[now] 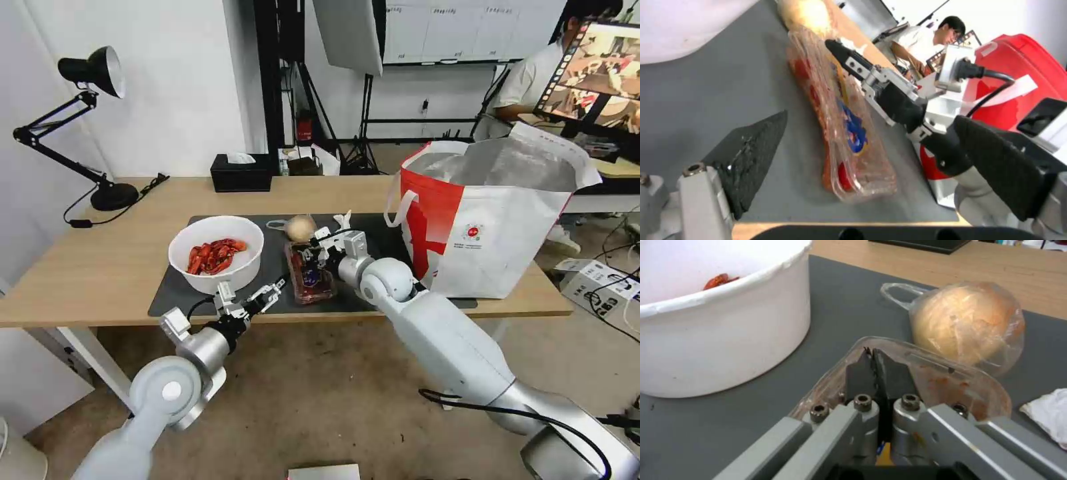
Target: Pick up the trash from the table and place it into the takeout bag.
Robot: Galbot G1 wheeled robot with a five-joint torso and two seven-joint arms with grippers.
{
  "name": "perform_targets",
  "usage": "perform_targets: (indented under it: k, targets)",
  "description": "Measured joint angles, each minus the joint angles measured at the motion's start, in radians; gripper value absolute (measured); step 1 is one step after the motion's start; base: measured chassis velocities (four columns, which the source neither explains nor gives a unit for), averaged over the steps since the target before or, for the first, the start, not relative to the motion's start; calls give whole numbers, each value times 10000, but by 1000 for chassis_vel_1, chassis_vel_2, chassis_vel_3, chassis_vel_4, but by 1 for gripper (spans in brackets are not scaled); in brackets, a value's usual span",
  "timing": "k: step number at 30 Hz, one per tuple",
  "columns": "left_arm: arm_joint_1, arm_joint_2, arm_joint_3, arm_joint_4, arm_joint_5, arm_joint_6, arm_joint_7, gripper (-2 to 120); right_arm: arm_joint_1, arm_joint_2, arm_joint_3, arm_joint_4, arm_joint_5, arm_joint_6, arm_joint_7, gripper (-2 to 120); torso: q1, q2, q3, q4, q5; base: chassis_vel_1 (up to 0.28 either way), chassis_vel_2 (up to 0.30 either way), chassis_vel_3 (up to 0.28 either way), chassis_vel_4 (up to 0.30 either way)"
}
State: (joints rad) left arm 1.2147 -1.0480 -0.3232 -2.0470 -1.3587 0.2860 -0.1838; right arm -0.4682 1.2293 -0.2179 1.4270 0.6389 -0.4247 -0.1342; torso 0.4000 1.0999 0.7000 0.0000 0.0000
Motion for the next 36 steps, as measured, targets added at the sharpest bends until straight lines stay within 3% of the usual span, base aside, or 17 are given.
perform_targets:
  k: [17,27,36]
  targets:
    - [-1082,75,707,643,-420,55,-223,100,-120,-216,163,215,17,28,-7,0,0,0,-1,0,0,0,0,0,0]
    - [-1783,22,1162,958,-881,1077,-1271,100,-237,-313,247,283,24,21,-25,0,-1,0,-1,0,0,0,0,0,0]
    - [-2136,-109,1361,1285,-985,1128,-1515,100,-273,-267,257,252,24,18,-32,0,-1,0,-1,0,0,0,0,0,0]
